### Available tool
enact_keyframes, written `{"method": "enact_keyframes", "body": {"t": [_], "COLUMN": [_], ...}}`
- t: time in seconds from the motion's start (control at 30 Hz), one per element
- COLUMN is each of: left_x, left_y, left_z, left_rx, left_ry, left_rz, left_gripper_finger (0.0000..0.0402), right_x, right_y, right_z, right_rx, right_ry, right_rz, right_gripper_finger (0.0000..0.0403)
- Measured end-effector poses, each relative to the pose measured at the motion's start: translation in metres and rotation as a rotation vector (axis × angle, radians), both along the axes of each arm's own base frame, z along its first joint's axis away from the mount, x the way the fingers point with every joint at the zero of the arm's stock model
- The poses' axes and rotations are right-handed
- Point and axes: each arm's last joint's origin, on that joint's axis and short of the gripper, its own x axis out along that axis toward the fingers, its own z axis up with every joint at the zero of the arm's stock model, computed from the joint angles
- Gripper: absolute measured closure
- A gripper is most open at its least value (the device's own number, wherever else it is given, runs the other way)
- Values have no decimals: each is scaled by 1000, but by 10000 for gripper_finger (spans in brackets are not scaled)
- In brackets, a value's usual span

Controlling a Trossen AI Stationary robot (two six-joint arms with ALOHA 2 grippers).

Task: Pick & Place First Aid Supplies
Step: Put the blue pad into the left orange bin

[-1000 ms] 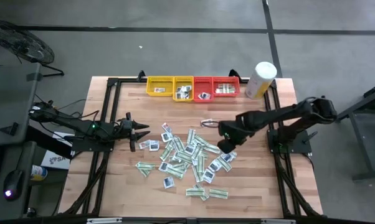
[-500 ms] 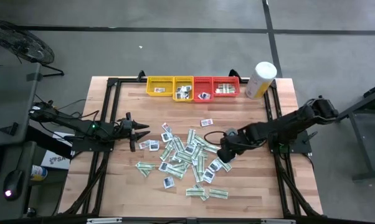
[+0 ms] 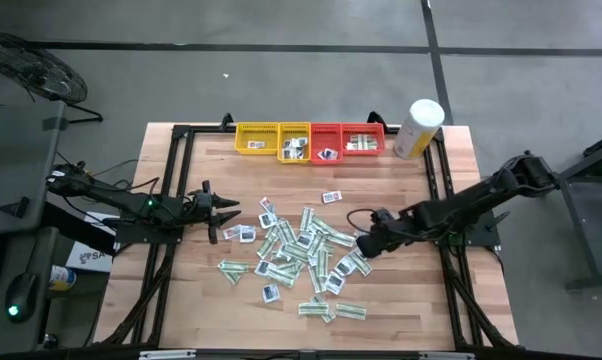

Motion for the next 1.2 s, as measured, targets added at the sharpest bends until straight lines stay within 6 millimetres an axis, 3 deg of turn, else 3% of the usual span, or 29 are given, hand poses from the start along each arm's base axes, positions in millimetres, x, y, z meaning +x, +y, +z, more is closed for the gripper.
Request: {"method": "enact_keyframes", "body": {"t": [0.33,0.87,1.2], "left_x": [0,0,0], "left_y": [0,0,0], "left_z": [0,0,0], "left_rx": [0,0,0], "left_ry": [0,0,0], "left_rz": [0,0,0], "left_gripper_finger": [275,275,275], "right_x": [-4,10,12], "right_y": [4,9,9], "right_z": [-15,-39,-41], "right_rx": [-11,-27,-40], "right_ry": [-13,23,18], "right_rz": [-48,-47,-57], "right_gripper_finger": [265,265,272]}}
